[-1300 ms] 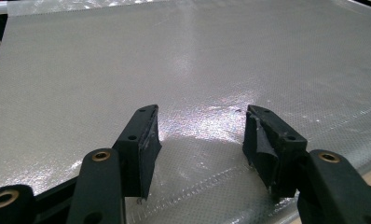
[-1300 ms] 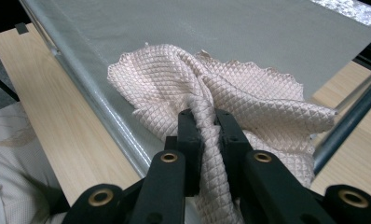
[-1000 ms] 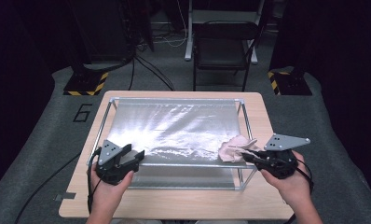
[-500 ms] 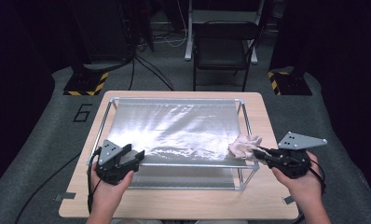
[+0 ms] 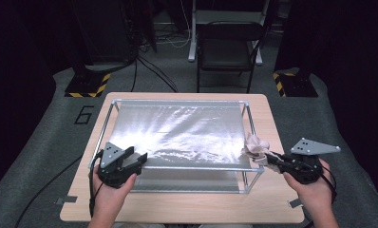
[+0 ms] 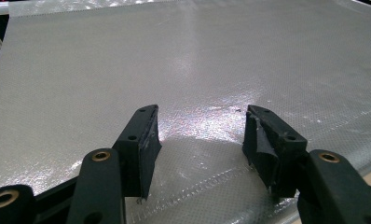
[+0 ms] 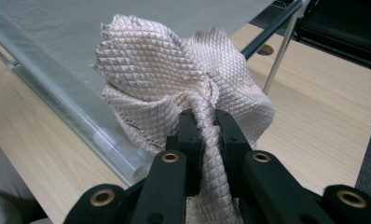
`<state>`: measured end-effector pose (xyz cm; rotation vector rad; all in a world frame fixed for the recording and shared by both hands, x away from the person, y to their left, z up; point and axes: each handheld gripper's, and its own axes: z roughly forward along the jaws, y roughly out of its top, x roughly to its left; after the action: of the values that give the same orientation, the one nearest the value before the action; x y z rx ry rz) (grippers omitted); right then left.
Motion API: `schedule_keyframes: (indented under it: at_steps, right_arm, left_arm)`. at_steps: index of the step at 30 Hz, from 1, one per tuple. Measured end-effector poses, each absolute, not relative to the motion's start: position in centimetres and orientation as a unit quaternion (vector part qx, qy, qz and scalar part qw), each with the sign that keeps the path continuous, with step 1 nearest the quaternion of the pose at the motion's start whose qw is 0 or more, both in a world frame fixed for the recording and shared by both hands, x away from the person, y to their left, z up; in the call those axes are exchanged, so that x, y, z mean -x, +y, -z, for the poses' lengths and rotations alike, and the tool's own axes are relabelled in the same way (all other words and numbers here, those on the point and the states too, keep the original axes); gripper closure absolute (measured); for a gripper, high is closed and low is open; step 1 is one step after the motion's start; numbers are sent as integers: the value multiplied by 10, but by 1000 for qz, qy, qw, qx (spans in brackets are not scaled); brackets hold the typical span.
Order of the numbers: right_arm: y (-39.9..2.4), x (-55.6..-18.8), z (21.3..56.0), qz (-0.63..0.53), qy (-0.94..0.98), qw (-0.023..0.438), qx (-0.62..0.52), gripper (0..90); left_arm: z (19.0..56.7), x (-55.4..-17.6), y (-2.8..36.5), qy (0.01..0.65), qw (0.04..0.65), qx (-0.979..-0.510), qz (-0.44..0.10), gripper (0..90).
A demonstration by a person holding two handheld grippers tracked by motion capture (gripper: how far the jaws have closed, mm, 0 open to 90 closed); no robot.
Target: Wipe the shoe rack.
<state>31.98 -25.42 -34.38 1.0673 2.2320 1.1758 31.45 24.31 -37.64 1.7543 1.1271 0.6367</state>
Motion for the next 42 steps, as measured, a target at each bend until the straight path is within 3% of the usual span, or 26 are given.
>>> schedule_keyframes:
  at_steps: [27, 42]
  right_arm:
    - [-285, -322, 422, -404, 768, 166, -469, 833]
    - [-290, -319, 446, -373, 767, 176, -491, 831]
  left_arm:
    - [376, -314, 243, 459, 462, -713, -260, 449]
    - [376, -314, 243, 460, 463, -712, -259, 449]
